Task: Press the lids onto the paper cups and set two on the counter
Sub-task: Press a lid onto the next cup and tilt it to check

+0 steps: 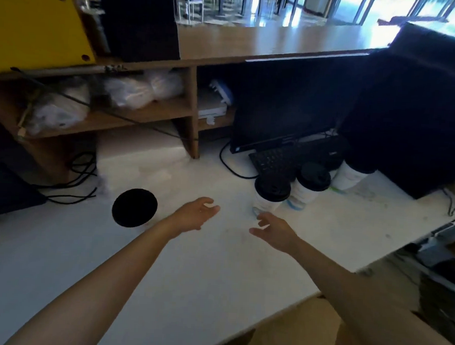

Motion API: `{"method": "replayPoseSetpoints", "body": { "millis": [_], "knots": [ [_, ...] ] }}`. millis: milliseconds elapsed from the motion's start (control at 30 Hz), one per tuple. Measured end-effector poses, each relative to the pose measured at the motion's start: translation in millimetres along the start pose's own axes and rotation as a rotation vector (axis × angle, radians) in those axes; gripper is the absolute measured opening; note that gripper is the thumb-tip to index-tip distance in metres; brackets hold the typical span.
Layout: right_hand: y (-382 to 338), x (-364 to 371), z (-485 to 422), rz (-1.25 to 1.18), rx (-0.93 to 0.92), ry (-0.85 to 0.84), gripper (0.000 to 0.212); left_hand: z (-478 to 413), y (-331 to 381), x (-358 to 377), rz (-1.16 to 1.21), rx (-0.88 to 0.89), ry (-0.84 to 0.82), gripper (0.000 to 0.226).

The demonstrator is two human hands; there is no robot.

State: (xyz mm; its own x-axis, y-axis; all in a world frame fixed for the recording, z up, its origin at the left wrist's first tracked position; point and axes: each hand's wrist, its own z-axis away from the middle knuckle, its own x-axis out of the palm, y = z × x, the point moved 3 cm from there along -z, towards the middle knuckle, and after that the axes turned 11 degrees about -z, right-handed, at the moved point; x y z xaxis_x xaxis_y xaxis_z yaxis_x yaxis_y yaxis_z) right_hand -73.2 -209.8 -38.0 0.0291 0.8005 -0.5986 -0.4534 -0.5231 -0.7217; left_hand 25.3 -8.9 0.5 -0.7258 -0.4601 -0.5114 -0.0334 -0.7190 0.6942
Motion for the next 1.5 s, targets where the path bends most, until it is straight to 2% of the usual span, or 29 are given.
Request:
{"method": "replayPoseSetpoints", "body": {
  "millis": [100,267,467,633,733,833,867,967,1067,1167,1233,1500],
  "knots": [
    [15.9,-22.1,-10.0,0.03,0.043,0.101,0.062,-27.9,40.9,24.6,0.084,0.028,0.08,0.062],
    [24.4,-41.4,-34.7,-0.167,-0.018,0.243,0.069,-55.6,85.7,56.6,0.183,0.04,0.158,0.061],
    [22.4,-40.3,-43.9,-0.44,-0.189,0.256,0.068,-67.8,91.2,73.2,0.315,0.068,0.193,0.047],
    [24.1,-31.4,-32.9,-0.464,-0.217,0.288,0.063,-63.6,80.1,76.6,0.366,0.041,0.257,0.035],
    [25.7,-19.9,-20.2,-0.469,-0.218,0.229,0.063,-51.8,66.6,80.2,0.404,0.013,0.288,0.031],
    [34.6,-11.5,-11.7,-0.431,-0.213,0.111,0.055,-38.4,53.1,82.3,0.436,-0.022,0.32,0.033],
    [37.3,-12.3,-11.1,-0.445,-0.192,0.117,0.05,-35.0,51.9,81.5,0.44,-0.023,0.335,0.034],
    [30.2,-23.6,-17.9,-0.647,-0.071,0.27,0.029,-33.0,61.4,77.4,0.414,-0.012,0.409,0.038],
    [-0.8,-34.9,-32.2,-0.808,-0.045,0.263,0.03,-41.7,80.3,76.6,0.344,-0.005,0.485,0.043],
    [-23.8,-34.1,-43.5,-0.635,-0.124,0.191,0.032,-52.1,86.3,83.5,0.215,0.042,0.556,0.038],
    [-22.9,-32.3,-46.9,-0.564,-0.166,0.224,0.029,-53.8,83.5,88.6,0.183,0.07,0.623,0.035],
    [-18.8,-30.6,-48.7,-0.587,-0.182,0.229,0.024,-61.0,80.8,91.7,0.144,0.117,0.683,0.034]
  ]
}}
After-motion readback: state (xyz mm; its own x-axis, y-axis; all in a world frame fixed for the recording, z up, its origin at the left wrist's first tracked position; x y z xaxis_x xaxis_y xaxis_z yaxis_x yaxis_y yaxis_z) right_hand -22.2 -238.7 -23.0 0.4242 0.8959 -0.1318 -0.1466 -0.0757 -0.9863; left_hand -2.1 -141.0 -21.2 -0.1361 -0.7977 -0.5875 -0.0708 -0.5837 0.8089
